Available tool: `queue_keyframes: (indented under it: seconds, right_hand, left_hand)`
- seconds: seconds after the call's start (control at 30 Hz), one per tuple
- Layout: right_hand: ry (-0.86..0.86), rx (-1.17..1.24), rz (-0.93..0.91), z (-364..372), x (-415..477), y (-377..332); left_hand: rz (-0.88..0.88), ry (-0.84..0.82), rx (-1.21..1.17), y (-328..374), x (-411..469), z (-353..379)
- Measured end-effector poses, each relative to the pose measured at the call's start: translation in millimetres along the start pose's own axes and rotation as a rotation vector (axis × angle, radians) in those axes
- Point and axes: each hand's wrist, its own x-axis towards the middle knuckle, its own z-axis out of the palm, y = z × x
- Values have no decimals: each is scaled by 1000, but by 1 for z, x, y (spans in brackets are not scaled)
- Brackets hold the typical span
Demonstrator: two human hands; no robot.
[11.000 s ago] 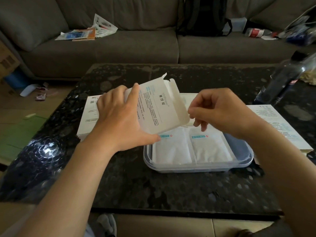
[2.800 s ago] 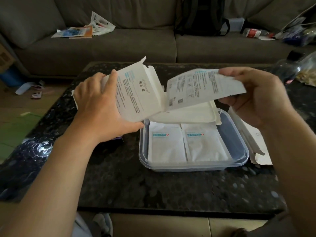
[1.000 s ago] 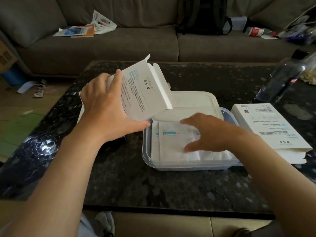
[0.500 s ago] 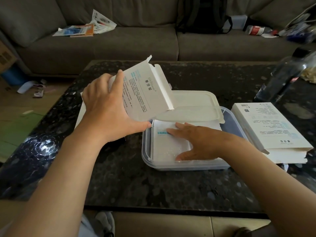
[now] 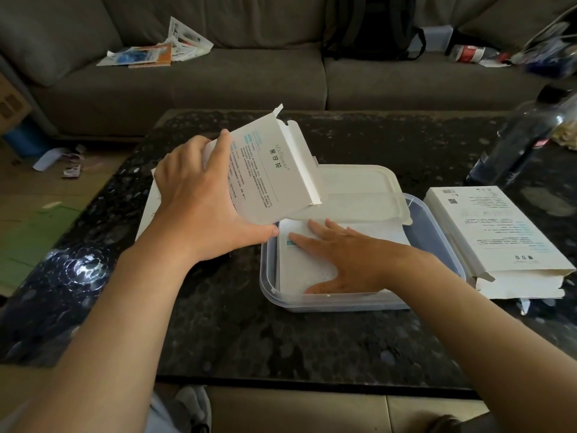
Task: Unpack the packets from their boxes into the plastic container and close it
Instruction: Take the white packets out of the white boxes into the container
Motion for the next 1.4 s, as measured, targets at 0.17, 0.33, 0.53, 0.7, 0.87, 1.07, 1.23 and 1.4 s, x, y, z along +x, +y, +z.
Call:
queue_keyframes:
  seconds: [0.17, 0.33, 0.53, 0.7, 0.87, 1.07, 1.23, 1.4]
  right_hand:
    - [-2, -57, -4, 6, 6, 2]
    - [-24, -81, 11, 13, 13, 7]
    - [10, -82, -5, 18, 15, 10]
    - [51, 48, -9, 5, 1, 2]
    - [320, 461, 70, -48, -34, 1]
    - [703, 747, 107, -65, -49, -4]
    - [654, 716, 163, -52, -29, -6]
    - [644, 601, 228, -47, -22, -2]
  left_hand:
    - [18, -8, 3, 0, 0, 3]
    - [41, -11, 19, 2, -2, 6]
    - [38, -28, 29, 5, -3, 9]
    - [64, -20, 22, 6, -3, 9]
    - [72, -28, 1, 4, -4, 5]
    - [134, 25, 16, 10, -3, 8]
    - [262, 86, 36, 23, -7, 14]
    - [357, 149, 71, 34, -12, 17]
